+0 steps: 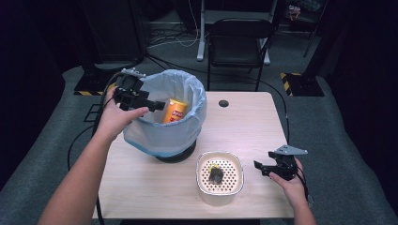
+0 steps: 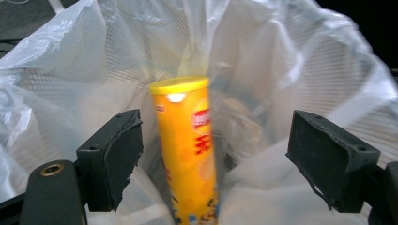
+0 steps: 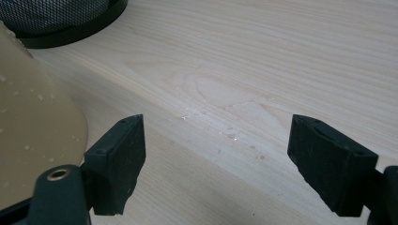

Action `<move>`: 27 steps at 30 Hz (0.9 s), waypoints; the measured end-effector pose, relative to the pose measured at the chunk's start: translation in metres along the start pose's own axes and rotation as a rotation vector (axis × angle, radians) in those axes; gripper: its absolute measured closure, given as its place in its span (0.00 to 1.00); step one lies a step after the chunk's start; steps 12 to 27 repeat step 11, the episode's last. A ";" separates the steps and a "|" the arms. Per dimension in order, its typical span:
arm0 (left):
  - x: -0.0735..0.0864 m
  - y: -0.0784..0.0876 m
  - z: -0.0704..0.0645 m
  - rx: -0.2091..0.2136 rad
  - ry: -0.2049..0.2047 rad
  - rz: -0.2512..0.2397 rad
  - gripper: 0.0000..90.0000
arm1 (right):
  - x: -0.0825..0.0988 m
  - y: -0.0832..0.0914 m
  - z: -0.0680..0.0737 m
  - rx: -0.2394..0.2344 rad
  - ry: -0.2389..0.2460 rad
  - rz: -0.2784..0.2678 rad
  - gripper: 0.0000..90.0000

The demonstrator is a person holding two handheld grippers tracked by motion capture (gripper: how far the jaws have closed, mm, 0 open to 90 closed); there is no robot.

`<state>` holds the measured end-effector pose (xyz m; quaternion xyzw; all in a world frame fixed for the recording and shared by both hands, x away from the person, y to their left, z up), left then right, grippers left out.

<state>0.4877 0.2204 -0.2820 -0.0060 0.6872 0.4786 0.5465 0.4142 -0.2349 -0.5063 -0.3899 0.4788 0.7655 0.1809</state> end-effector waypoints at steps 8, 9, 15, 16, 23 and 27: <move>0.037 0.072 -0.008 -0.020 -0.002 -0.105 0.21 | 0.002 0.004 -0.002 0.010 0.002 0.001 0.21; 0.037 0.072 -0.008 -0.020 -0.002 -0.105 0.21 | 0.002 0.004 -0.002 0.010 0.002 0.001 0.21; 0.052 0.083 -0.006 -0.024 0.008 -0.102 0.21 | 0.002 0.003 -0.002 0.011 0.001 0.004 0.20; 0.052 0.083 -0.006 -0.024 0.008 -0.102 0.21 | 0.002 0.003 -0.002 0.011 0.001 0.004 0.20; 0.052 0.083 -0.006 -0.024 0.008 -0.102 0.21 | 0.002 0.003 -0.002 0.011 0.001 0.004 0.20; 0.052 0.083 -0.006 -0.024 0.008 -0.102 0.21 | 0.002 0.003 -0.002 0.011 0.001 0.004 0.20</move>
Point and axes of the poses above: each handheld gripper's, and its own axes: y roughly backward along the jaws, x roughly out of its underside, z roughly to its left, the point moved 4 cm from there along -y, roughly forward along the jaws, and after that the axes turned 10 degrees about -y, right-handed, at the moved point
